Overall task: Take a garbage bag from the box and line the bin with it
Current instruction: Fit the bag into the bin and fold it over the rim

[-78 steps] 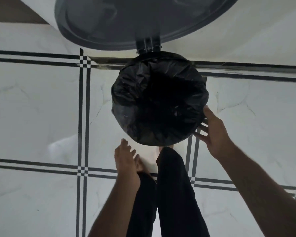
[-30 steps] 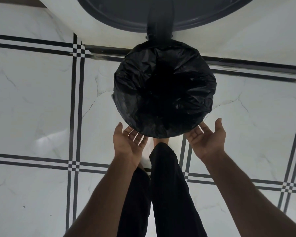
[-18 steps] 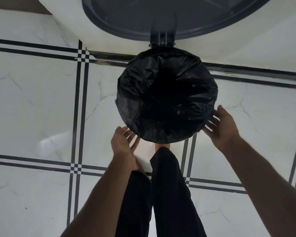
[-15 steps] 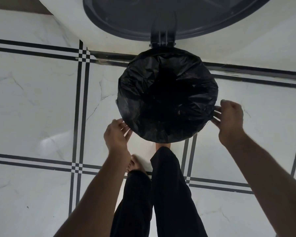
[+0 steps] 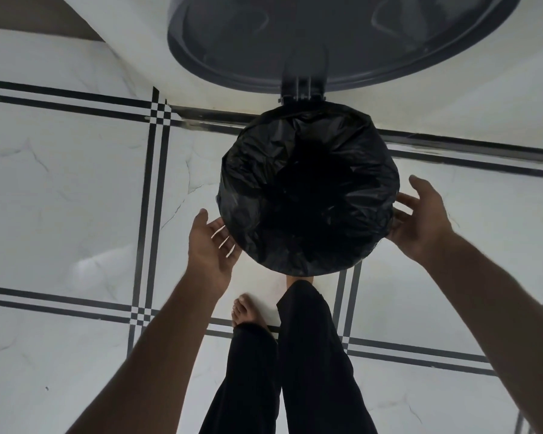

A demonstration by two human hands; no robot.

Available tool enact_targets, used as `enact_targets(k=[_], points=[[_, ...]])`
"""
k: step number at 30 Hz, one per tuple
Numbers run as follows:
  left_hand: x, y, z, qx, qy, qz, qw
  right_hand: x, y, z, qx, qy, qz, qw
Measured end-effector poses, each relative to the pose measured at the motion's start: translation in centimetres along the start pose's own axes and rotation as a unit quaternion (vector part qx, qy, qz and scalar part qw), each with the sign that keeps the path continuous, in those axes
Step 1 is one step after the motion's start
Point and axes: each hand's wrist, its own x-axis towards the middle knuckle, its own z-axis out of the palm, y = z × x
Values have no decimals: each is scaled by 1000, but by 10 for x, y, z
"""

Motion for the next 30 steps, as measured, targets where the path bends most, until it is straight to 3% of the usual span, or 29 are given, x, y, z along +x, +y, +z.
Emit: enact_targets(k=[3, 5, 7, 8, 9, 11, 14, 18, 21, 25, 30], points=[[11, 5, 3, -27, 8, -14, 999, 2, -7, 1, -98, 27, -12, 995], [21, 7, 2, 17, 75, 11, 997, 3, -10, 4, -232, 97, -117, 961], [30, 8, -1, 166, 183, 145, 958, 3, -16, 11, -302, 132, -262, 907], [28, 9, 2, 237, 207, 262, 912, 1, -19, 18, -316, 114, -307, 890], [24, 12, 7, 288, 190, 370, 863, 1, -23, 25, -326, 76, -330, 883], [15, 23, 26, 362, 66, 478, 798, 5, -29, 38, -373, 4, -332, 867], [17, 48, 58, 470, -18, 479, 741, 18, -36, 51, -452, -23, -369, 812], [32, 73, 77, 487, -26, 406, 773, 33, -43, 54, -401, -8, -370, 838], [48, 84, 78, 527, -56, 368, 764, 37, -52, 59, -434, -10, -332, 837], [58, 91, 84, 496, -69, 313, 807, 32, -56, 78, -430, -32, -336, 837], [55, 90, 96, 503, -28, 436, 745, 30, -52, 103, -425, -56, -352, 832]])
